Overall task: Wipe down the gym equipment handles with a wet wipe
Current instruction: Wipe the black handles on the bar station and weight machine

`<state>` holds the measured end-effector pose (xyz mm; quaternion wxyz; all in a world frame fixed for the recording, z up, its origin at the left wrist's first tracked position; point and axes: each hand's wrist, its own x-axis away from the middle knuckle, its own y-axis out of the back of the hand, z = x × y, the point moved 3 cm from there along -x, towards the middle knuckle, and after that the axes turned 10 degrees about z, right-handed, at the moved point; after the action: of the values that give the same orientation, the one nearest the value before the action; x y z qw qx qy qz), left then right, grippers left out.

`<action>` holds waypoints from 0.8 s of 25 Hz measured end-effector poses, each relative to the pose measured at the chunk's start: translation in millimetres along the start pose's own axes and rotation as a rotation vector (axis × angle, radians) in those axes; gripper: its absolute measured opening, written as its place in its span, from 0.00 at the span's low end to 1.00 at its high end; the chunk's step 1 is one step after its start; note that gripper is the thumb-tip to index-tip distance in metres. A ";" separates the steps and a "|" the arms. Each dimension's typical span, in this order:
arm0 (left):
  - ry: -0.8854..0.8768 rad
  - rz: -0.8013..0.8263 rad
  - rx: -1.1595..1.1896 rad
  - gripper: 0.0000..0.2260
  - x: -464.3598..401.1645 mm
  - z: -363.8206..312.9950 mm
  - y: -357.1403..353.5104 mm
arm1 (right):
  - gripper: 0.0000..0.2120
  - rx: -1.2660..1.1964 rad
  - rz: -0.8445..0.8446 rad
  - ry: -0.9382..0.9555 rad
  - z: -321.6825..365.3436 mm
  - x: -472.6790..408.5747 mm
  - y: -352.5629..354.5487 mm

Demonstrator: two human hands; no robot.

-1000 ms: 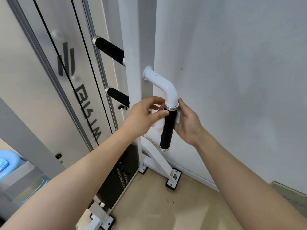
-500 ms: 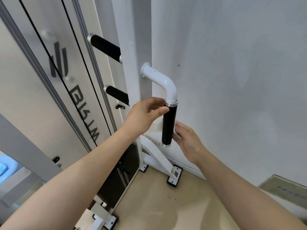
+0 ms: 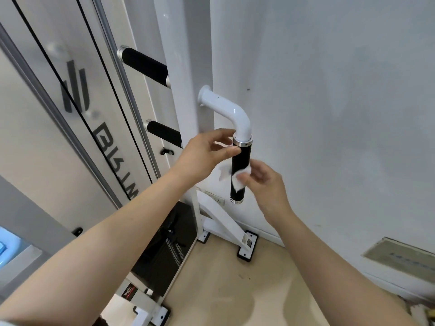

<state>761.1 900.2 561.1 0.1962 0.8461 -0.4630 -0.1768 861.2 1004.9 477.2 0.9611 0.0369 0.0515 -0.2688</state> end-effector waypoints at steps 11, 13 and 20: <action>-0.022 0.068 -0.056 0.08 3.5 -15.0 1.3 | 0.17 0.276 -0.242 -0.089 -17.2 14.5 -19.8; -0.005 0.056 -0.020 0.07 3.4 -11.3 2.3 | 0.17 0.393 -0.191 -0.284 -40.5 23.5 -25.4; -0.036 0.088 0.036 0.08 7.5 -7.7 5.5 | 0.17 0.186 -0.442 0.037 19.6 9.9 -38.6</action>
<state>764.7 892.3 569.6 0.1803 0.8251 -0.5062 -0.1749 851.0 965.0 493.8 0.8702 0.1181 0.0511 -0.4755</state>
